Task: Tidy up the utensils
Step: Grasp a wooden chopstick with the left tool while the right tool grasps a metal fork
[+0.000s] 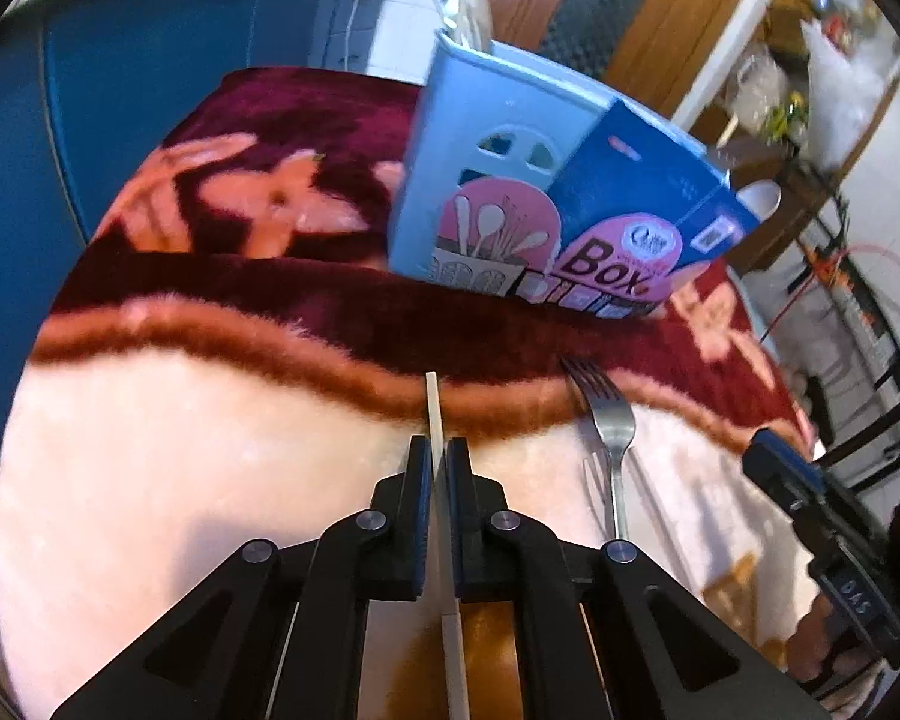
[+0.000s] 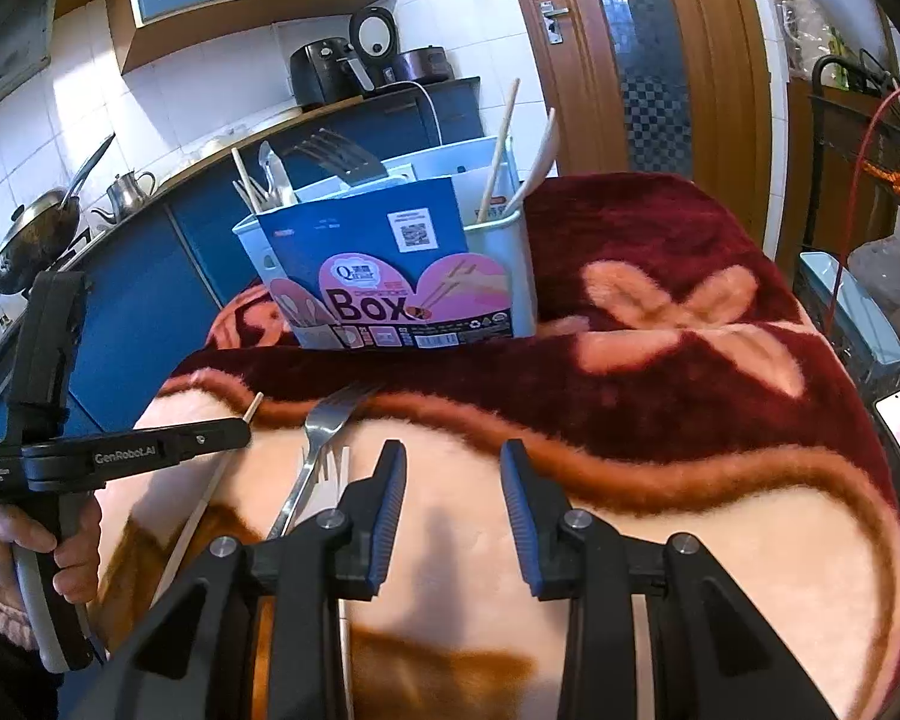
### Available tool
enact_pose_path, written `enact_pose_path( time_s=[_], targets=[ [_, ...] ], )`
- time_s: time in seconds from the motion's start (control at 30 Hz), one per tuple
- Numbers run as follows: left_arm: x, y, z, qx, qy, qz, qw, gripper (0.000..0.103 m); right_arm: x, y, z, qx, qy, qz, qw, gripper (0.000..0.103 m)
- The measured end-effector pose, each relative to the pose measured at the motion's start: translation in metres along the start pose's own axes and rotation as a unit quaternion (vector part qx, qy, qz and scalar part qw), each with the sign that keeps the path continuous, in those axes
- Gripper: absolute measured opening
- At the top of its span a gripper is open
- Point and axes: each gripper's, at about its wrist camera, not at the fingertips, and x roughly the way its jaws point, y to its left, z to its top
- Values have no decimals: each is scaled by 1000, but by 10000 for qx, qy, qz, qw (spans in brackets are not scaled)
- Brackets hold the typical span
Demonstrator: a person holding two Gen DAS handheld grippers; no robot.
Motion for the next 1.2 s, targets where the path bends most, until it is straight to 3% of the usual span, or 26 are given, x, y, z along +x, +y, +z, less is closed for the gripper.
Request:
enact_pose_path(
  time_s=[0.1, 0.27, 0.57, 1.0, 1.2],
  targets=[
    [-10, 4, -3, -100, -240, -78, 9996, 4, 3, 4, 2, -36, 58, 34, 10000, 36],
    [-30, 6, -4, 16, -731, 118, 9973, 4, 11, 16, 6, -84, 196, 159, 9996, 36],
    [-64, 20, -4, 122, -1669, 444, 9849, 4, 38, 29, 17, 191, 691, 727, 9948, 36],
    [-79, 32, -7, 65, -2004, 388, 9789, 4, 79, 28, 35, 488, 1255, 875, 9870, 35],
    [-83, 31, -7, 62, -2092, 312, 9773, 4, 90, 26, 42, 708, 1421, 1216, 9798, 18]
  ],
)
